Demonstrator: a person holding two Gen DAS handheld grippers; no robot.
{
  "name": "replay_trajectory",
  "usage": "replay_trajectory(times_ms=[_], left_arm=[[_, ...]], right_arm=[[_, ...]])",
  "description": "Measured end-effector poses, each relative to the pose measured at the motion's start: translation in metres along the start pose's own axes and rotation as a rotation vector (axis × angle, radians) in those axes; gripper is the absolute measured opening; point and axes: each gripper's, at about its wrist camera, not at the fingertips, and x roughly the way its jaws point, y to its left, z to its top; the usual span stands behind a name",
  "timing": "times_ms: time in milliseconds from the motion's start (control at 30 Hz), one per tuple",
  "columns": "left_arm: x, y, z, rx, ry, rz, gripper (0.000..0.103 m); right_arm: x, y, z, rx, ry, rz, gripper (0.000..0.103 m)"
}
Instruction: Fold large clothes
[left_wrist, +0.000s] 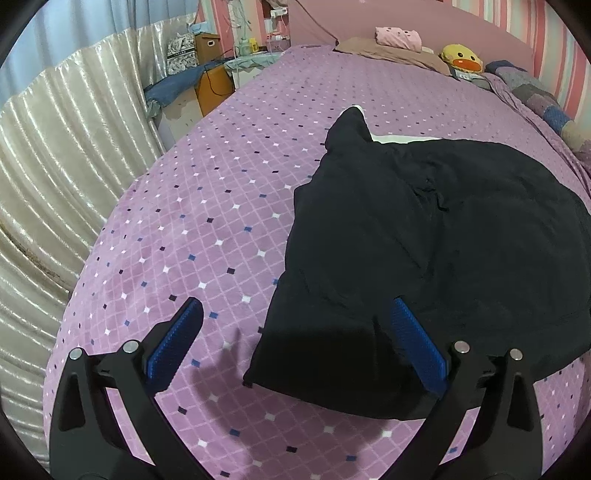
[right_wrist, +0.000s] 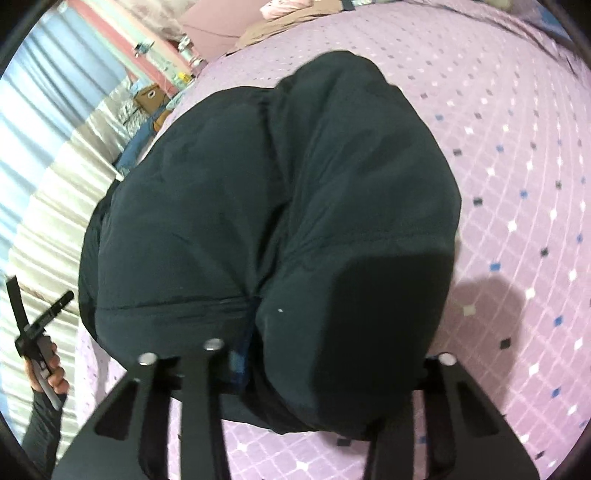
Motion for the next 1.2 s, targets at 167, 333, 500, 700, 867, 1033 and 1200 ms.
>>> replay_trajectory(times_ms=[167, 333, 500, 700, 867, 1033, 1200], left_arm=[[0.006, 0.005, 0.005, 0.033, 0.020, -0.002, 0.100], [0.018, 0.014, 0.010, 0.033, 0.054, -0.041, 0.100], [0.046, 0.012, 0.017, 0.029, 0.109, -0.133, 0.100], [0.083, 0.013, 0.008, 0.008, 0.171, -0.270, 0.100], [0.103, 0.023, -0.005, -0.013, 0.249, -0.445, 0.100], [0.111, 0.025, -0.011, -0.002, 0.310, -0.549, 0.100], [0.117, 0.005, -0.007, 0.083, 0.382, -0.586, 0.100]], right_arm=[[0.000, 0.012, 0.000, -0.062, 0.015, -0.082, 0.029], [0.002, 0.021, 0.003, -0.109, 0.020, -0.162, 0.028], [0.003, 0.021, 0.007, -0.118, 0.026, -0.172, 0.028], [0.005, 0.023, 0.007, -0.121, 0.032, -0.174, 0.028], [0.006, 0.023, 0.008, -0.125, 0.041, -0.175, 0.028], [0.008, 0.023, 0.008, -0.118, 0.036, -0.171, 0.029], [0.009, 0.022, 0.008, -0.115, 0.034, -0.167, 0.029]])
